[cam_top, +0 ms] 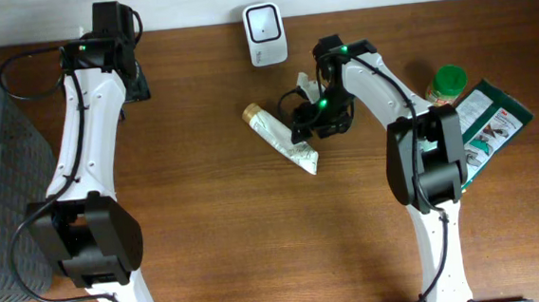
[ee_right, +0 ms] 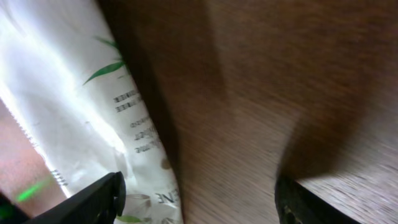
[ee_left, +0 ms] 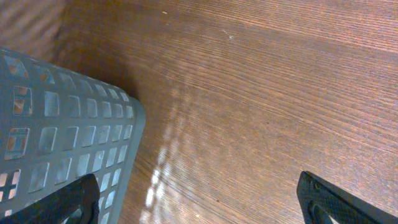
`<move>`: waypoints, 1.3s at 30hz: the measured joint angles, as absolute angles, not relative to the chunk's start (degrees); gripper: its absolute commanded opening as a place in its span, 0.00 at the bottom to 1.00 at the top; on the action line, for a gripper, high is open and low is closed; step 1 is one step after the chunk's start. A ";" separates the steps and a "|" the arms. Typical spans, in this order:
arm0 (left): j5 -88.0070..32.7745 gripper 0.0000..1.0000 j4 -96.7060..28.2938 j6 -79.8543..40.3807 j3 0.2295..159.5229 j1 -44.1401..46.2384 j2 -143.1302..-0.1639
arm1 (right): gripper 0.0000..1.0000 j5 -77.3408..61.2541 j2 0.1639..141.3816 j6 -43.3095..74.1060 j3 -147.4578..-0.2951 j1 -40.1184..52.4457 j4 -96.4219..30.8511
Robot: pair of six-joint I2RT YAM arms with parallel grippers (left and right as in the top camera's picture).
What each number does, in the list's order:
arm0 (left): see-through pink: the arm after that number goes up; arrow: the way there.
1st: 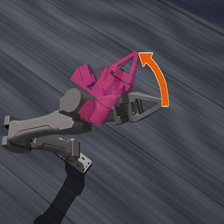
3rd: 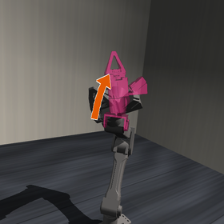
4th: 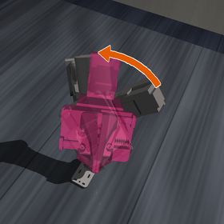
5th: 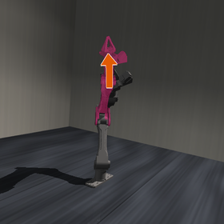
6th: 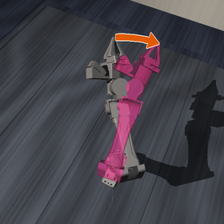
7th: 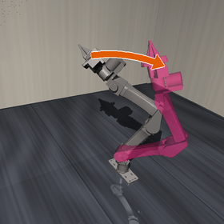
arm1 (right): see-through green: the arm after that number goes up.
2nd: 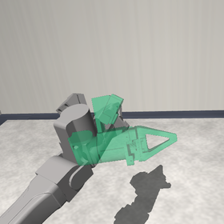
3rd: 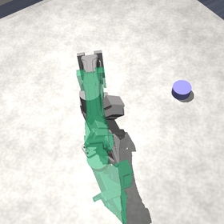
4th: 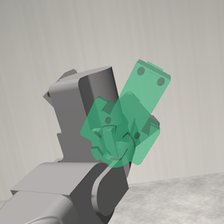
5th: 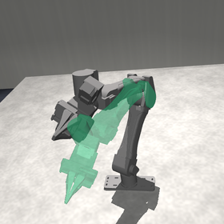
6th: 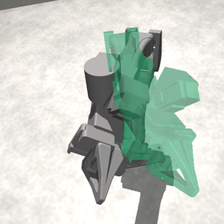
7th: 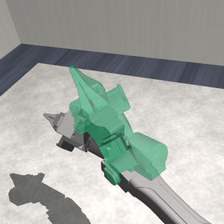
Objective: Scan the item barcode
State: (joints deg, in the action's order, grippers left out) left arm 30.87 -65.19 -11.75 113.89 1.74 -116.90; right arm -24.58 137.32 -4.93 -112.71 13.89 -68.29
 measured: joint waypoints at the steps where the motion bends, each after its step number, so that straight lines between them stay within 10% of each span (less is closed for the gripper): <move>1: 30.87 0.99 -65.21 -11.75 113.89 1.74 -116.90 | 0.79 -24.56 137.32 -5.26 -112.71 13.63 -68.31; 14: 30.85 0.99 -65.19 -11.75 113.89 1.74 -116.90 | 0.98 -19.07 136.33 -15.22 -135.55 14.41 -88.20; 39: 30.85 0.99 -65.19 -11.75 113.89 1.74 -116.90 | 0.98 -23.92 136.33 -31.92 -113.34 16.14 -73.43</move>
